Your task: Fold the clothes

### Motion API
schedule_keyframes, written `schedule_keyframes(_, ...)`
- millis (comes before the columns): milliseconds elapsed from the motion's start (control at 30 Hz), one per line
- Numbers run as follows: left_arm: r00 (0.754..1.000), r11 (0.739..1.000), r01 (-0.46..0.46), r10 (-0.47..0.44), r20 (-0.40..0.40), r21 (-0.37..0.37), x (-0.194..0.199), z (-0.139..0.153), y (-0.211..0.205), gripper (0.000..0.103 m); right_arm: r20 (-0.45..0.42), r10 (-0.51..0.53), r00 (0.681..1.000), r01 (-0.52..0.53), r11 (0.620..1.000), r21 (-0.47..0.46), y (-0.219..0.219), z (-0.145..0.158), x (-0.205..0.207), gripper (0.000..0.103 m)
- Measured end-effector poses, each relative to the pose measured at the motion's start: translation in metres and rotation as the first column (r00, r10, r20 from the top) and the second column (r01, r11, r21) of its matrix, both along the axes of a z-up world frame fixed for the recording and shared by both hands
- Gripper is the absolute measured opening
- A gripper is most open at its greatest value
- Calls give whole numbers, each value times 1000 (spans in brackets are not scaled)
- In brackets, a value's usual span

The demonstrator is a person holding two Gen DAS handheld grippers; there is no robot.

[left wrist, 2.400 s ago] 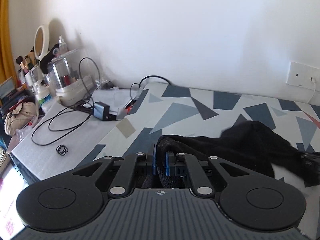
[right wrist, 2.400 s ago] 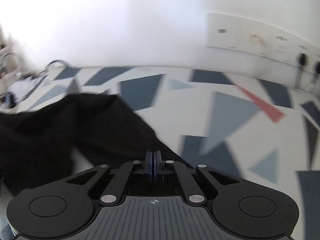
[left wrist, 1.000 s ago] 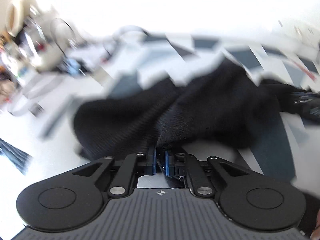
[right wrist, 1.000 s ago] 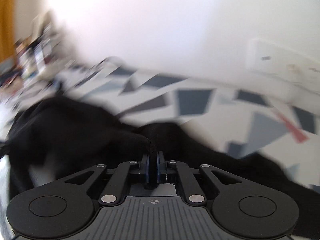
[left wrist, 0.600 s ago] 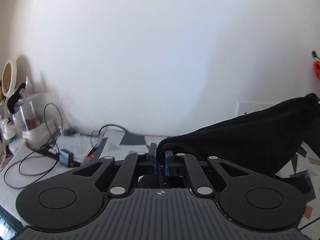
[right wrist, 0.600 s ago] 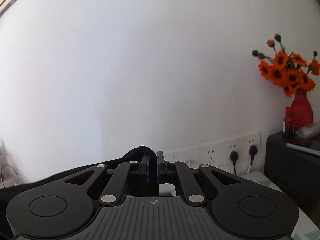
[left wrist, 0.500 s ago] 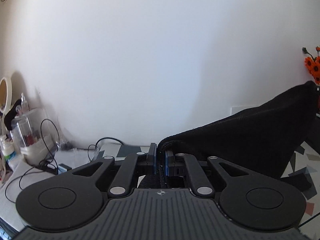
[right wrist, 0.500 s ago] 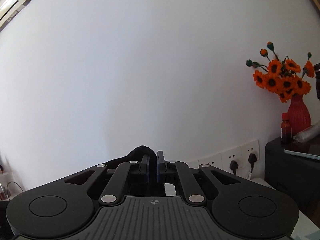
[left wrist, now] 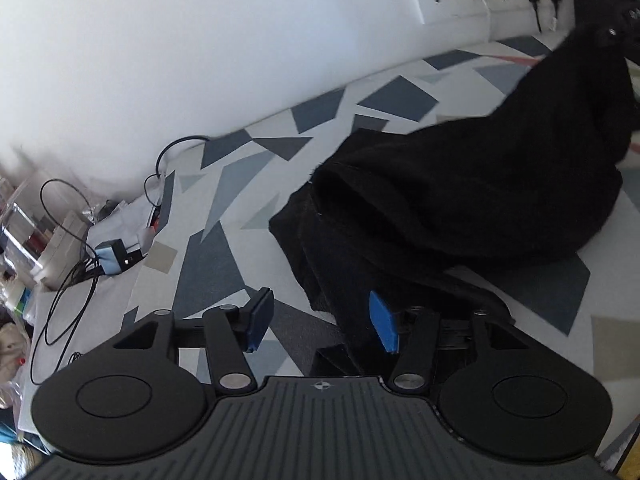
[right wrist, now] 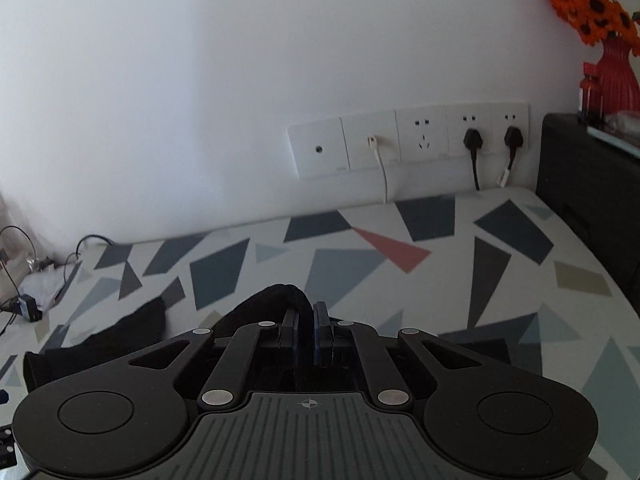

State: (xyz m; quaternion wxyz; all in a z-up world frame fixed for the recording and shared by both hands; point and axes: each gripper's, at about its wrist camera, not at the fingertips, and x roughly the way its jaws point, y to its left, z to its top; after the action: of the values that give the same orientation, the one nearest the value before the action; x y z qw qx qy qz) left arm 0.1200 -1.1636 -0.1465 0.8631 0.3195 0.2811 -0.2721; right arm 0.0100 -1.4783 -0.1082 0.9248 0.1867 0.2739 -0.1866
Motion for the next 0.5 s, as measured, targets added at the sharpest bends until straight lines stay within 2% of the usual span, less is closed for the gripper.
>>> schedule_keyframes(100,992,991,113,-116,39,73,-15,-11,-16,56,-24,-14,1000,14,1000,22,-8,-15,5,6)
schedule_keyframes(200,970,964,221,-233,69,150,-31,-23,-33,57,-41,-22,999,23,999,33,-23,-25,10,6)
schedule_keyframes(300,933,919,322,-349,89,229,-46,-34,-49,25,-61,-38,997,41,998,43,-31,-35,12,6)
schedule_keyframes(333,918,900,353,-386,93,255,-51,-38,-54,24,-66,-42,997,46,998,48,-32,-38,12,6)
schedule_keyframes(367,915,901,365,-394,86,234,-51,-35,-55,24,-70,-45,997,48,997,52,-32,-40,12,6)
schedule_keyframes(400,923,915,362,-379,68,178,-47,-26,-52,22,-71,-45,996,49,997,55,-32,-42,11,6)
schedule_keyframes(433,930,926,357,-365,50,121,-42,-17,-49,10,-70,-45,997,50,997,58,-33,-43,10,6)
schedule_keyframes(500,941,941,339,-339,10,7,-34,0,-43,4,-65,-46,997,51,997,65,-35,-44,7,6)
